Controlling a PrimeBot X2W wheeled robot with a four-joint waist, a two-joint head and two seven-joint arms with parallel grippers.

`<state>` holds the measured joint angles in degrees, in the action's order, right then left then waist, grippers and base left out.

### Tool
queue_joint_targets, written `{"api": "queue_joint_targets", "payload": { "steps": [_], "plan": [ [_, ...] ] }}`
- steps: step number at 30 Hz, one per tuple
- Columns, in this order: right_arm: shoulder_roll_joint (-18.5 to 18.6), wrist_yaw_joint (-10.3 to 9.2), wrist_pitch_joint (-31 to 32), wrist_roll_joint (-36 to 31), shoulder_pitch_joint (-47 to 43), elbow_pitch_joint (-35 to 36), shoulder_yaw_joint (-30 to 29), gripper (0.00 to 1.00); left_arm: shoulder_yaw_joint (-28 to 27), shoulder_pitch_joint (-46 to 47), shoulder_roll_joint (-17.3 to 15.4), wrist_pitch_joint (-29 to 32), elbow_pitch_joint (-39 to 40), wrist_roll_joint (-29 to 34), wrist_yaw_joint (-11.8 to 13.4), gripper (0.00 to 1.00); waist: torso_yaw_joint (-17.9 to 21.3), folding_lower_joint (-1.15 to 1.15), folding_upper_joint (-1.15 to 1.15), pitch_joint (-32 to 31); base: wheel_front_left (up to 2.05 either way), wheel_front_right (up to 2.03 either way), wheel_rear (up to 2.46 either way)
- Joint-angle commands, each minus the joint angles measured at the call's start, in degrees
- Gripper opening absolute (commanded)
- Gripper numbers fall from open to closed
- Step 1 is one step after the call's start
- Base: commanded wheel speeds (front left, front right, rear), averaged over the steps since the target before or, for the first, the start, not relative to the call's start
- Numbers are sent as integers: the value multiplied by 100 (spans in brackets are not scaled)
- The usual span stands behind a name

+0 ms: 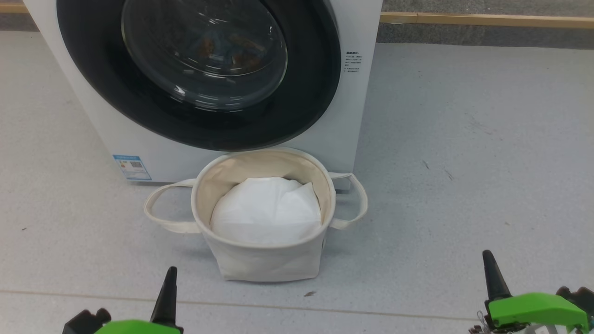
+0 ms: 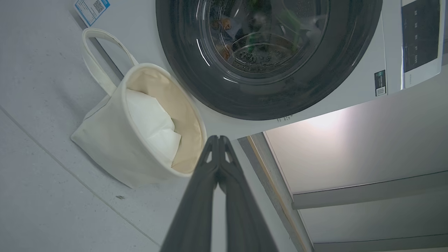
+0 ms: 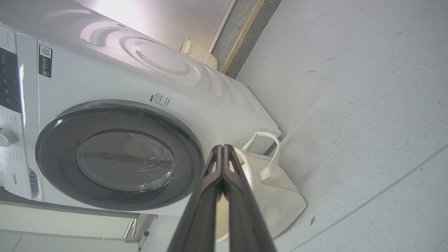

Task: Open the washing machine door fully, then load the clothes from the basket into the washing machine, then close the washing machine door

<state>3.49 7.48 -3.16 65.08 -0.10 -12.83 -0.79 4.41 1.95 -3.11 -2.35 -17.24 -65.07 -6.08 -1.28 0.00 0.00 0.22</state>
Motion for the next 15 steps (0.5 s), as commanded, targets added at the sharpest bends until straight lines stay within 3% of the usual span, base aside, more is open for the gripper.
{"api": "queue_joint_targets", "payload": {
  "steps": [1,15],
  "plan": [
    [93,1,63,228,291,138,32,0,-216,293,-83,47,215,-212,-44,0,6,0,0,0,0,0,0],
    [97,1,283,1047,388,63,-83,0,-434,329,-88,262,249,-1021,-73,0,43,0,0,-1,0,0,0]
  ]
}}
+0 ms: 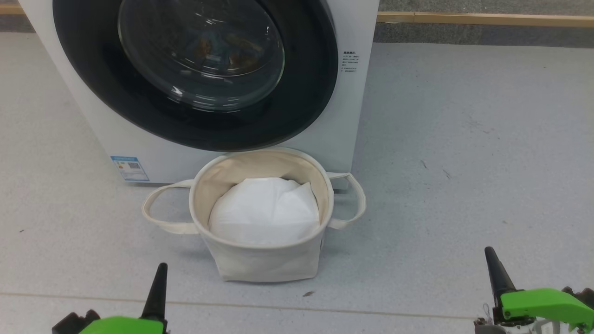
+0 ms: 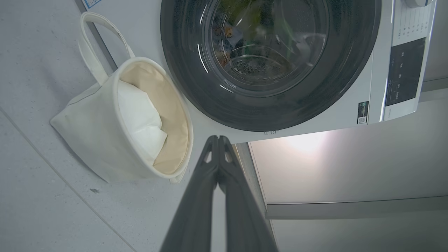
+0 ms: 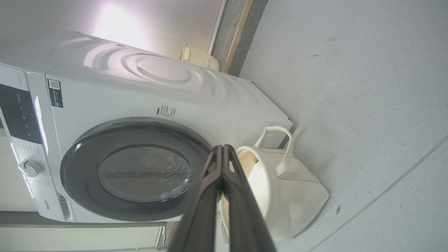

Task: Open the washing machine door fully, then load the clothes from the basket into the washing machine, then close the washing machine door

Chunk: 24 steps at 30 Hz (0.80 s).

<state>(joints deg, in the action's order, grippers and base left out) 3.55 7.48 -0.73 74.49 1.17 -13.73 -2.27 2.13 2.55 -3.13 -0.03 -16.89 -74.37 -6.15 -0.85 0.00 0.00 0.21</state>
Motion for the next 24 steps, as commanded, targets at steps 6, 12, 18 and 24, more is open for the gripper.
{"api": "queue_joint_targets", "payload": {
  "steps": [6,12,18,24],
  "plan": [
    [90,1,143,483,306,118,10,0,-307,285,-88,131,230,-463,-81,0,18,0,0,-1,0,0,0],
    [90,1,247,859,351,84,-46,0,-409,302,-88,232,246,-835,-94,0,35,0,0,-1,0,0,0],
    [89,1,352,1235,396,49,-103,0,-513,318,-89,334,261,-1207,-108,0,52,0,0,-2,0,0,0],
    [88,1,456,1609,441,15,-160,0,-616,335,-88,435,277,-1576,-122,0,69,0,0,-3,0,0,0]
  ]
}}
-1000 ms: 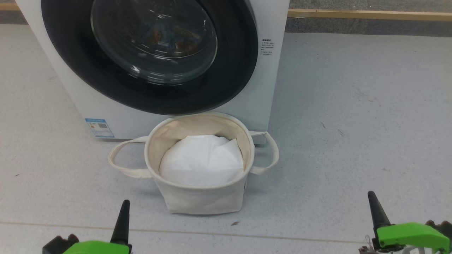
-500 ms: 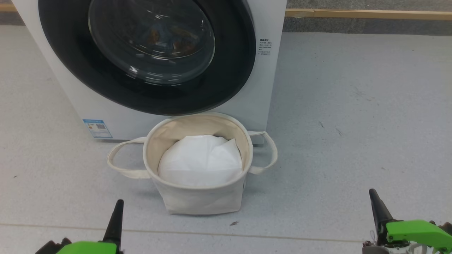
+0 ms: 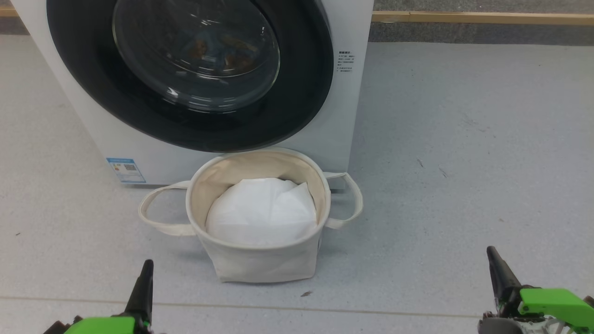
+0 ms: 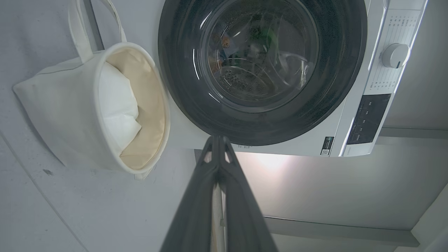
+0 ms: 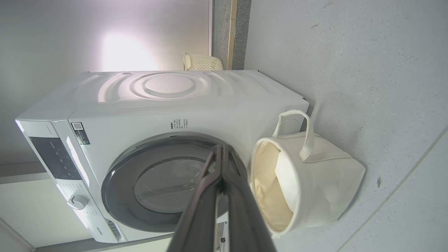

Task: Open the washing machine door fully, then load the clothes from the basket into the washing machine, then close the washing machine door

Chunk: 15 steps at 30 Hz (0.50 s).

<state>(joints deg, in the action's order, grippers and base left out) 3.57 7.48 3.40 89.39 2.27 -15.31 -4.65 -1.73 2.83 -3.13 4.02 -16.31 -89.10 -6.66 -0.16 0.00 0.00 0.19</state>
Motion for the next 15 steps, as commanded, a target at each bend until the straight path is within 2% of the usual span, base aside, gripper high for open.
{"api": "queue_joint_targets", "payload": {
  "steps": [1,6,15],
  "plan": [
    [86,1,61,181,339,167,68,0,-248,310,-88,48,221,-166,-72,0,3,0,0,0,0,0,0],
    [84,1,139,453,372,142,24,0,-325,323,-87,124,232,-435,-82,0,16,0,0,-1,0,0,0],
    [70,1,155,437,374,140,5,0,-340,324,-76,136,232,-423,-82,0,16,0,0,-1,0,0,0]
  ]
}}
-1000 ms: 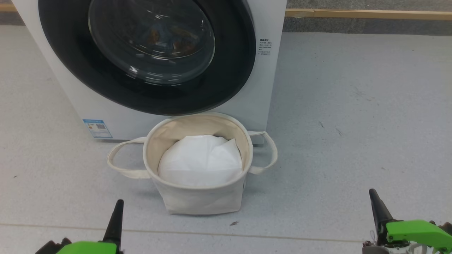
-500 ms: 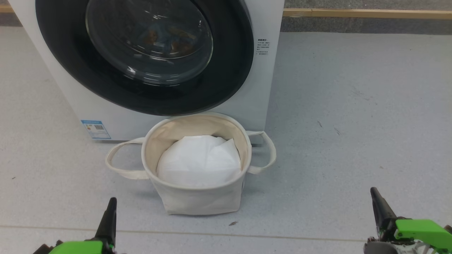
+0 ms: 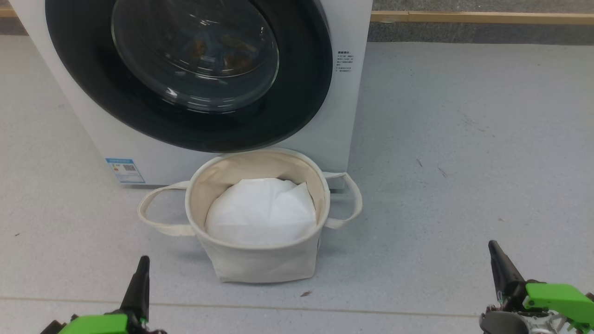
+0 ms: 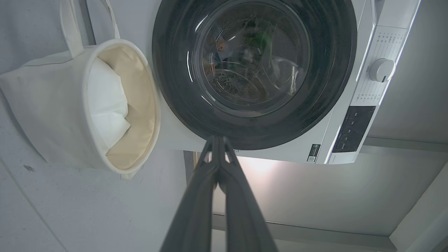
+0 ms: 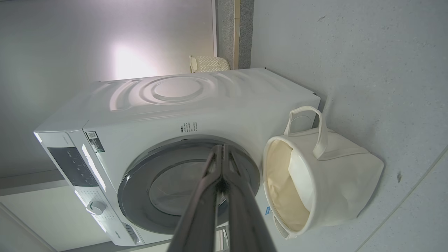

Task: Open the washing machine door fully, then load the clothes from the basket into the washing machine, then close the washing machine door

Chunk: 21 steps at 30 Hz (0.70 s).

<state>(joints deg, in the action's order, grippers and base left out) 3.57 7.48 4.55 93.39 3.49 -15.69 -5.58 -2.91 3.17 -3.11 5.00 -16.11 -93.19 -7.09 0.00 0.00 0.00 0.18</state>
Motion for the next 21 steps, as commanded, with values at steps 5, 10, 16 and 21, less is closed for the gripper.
{"api": "queue_joint_targets", "payload": {
  "steps": [5,10,16,21],
  "plan": [
    [60,1,51,25,253,178,83,0,-233,291,-70,45,212,-4,-40,0,0,0,0,0,0,0,0],
    [52,1,59,16,254,177,72,0,-241,292,-64,52,211,3,-40,0,0,0,0,0,0,0,0],
    [43,1,69,6,255,176,60,0,-251,292,-58,59,211,11,-40,0,0,0,0,0,0,0,0],
    [37,1,77,-2,256,175,50,0,-258,293,-52,65,211,17,-40,0,0,0,0,0,0,0,0]
  ]
}}
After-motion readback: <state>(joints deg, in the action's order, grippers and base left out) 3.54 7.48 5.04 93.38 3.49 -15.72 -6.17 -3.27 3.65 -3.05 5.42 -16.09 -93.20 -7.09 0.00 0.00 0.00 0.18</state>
